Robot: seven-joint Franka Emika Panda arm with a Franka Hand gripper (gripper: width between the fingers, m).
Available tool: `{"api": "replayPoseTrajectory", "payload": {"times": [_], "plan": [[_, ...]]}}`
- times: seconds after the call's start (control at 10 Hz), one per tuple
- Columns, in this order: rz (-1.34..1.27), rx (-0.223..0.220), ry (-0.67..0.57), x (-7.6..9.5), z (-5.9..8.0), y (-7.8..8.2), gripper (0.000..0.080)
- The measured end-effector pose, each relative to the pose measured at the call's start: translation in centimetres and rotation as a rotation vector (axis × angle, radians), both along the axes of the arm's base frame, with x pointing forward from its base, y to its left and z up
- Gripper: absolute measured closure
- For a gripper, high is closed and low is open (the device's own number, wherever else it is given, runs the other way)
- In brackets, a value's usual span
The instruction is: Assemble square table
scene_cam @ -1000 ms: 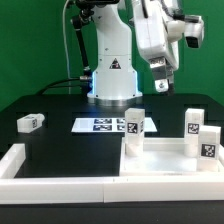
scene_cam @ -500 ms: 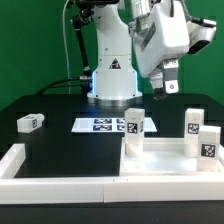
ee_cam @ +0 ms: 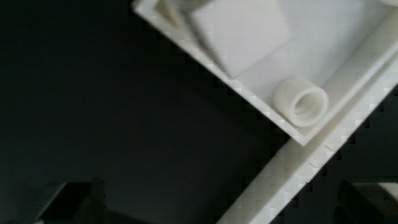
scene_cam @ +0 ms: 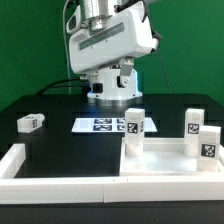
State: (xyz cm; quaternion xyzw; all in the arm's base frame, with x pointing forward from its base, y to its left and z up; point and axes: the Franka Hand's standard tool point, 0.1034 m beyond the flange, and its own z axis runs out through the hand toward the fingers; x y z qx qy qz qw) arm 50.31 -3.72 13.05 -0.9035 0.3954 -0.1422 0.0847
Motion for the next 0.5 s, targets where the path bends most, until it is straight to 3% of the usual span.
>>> {"api": "replayPoseTrajectory", "payload": {"times": [0.4,0.5], "plan": [[0.268,-0.096,0.000,-0.1,0.0,-0.3,0.0150],[0.363,-0.102,0.027,-1.5,-0.4,-1.6,0.0150]]}}
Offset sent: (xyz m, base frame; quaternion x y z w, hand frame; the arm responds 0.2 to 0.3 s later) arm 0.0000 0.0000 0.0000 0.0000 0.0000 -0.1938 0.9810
